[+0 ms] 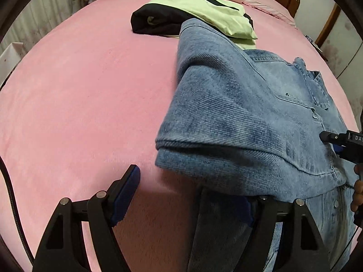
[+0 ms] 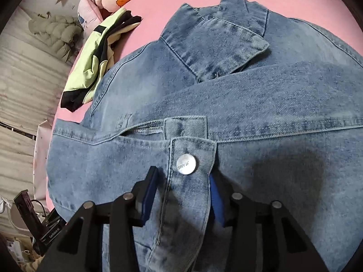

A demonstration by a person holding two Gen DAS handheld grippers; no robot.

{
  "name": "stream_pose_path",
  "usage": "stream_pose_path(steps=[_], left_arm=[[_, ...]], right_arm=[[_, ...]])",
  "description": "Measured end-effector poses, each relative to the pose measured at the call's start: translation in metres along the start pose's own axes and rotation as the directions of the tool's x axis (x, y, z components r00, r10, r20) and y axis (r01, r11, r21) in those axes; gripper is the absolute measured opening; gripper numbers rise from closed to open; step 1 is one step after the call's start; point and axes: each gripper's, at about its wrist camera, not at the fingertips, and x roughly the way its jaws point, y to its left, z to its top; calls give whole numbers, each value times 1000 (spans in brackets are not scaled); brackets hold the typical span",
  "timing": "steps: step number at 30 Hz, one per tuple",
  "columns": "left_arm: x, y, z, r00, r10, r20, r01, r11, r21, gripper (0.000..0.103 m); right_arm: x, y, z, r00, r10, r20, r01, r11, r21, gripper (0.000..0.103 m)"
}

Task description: Fold large clothes

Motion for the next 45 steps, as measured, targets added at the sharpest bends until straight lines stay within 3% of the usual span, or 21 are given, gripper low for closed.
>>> stream_pose_path(steps=[1, 3, 5, 8, 10, 13, 17, 18, 20, 21, 23, 27, 30, 32, 33, 36, 39, 45], left_arm=[[0, 1, 1, 1000, -1, 1, 1, 1000, -1, 76], [-2, -4, 4, 1000, 3, 6, -3, 1000, -3, 76], [-4, -8, 6, 1000, 6, 15, -6, 1000, -9, 76], [-7, -17, 18, 999, 7, 47, -6, 999, -35, 76], [-12, -18, 24, 998, 2, 67, 2, 998, -62, 76], [-12, -22, 36, 997, -10, 79, 18, 995, -96, 76], [-4, -48, 42, 998, 14, 66, -11, 999, -41, 74], [-2, -53, 42, 998, 15, 57, -14, 1000, -27, 72], [5, -67, 40, 1000, 8, 24, -9, 1000, 23, 47], [8, -75, 38, 1000, 12, 10, -13, 998, 56, 40], [9, -86, 33, 999, 50, 5, -50, 991, 125, 35], [9, -96, 23, 997, 82, 5, -80, 962, 262, 34], [18, -96, 18, 993, 107, -42, -86, 936, 342, 41], [17, -91, 19, 992, 99, -76, -67, 934, 352, 77], [14, -85, 21, 992, 75, -97, -38, 938, 343, 83], [1, -67, 33, 983, -69, -168, 116, 951, 287, 85], [-8, -51, 56, 968, -171, -186, 210, 954, 215, 86], [32, -33, 118, 975, -177, -136, 187, 980, 71, 86]], right_arm=[[0, 4, 0, 1000, -19, -4, 19, 1000, -24, 16], [-1, 10, 1, 1000, -16, -21, 15, 998, -56, 8], [-11, 20, 2, 999, -41, -12, 40, 994, -102, 6], [-48, 35, 5, 995, -51, 83, 63, 987, -151, 6], [-85, 43, 9, 981, -62, 183, 92, 983, -159, 6], [-136, 41, 11, 942, -98, 320, 145, 981, -127, 6], [-177, 18, 8, 895, -177, 410, 224, 972, -70, 6], [-179, 11, 5, 889, -205, 409, 251, 966, -62, 6], [-175, -5, 1, 893, -237, 384, 272, 961, -40, 6], [-169, -14, -3, 897, -256, 360, 287, 957, -33, 6], [-153, -27, -11, 900, -292, 323, 317, 948, -27, 6], [-112, -53, -21, 907, -343, 243, 354, 935, -2, 6], [-77, -69, -25, 916, -366, 163, 372, 928, -8, 12], [-63, -73, -27, 910, -395, 128, 400, 916, -18, 21], [-65, -74, -27, 909, -397, 126, 401, 916, -14, 25], [-78, -81, -22, 932, -353, 85, 351, 936, 33, 33], [-101, -90, -22, 957, -274, 97, 267, 961, 79, 35], [-114, -114, -11, 972, -194, 131, 171, 971, 169, 41]])
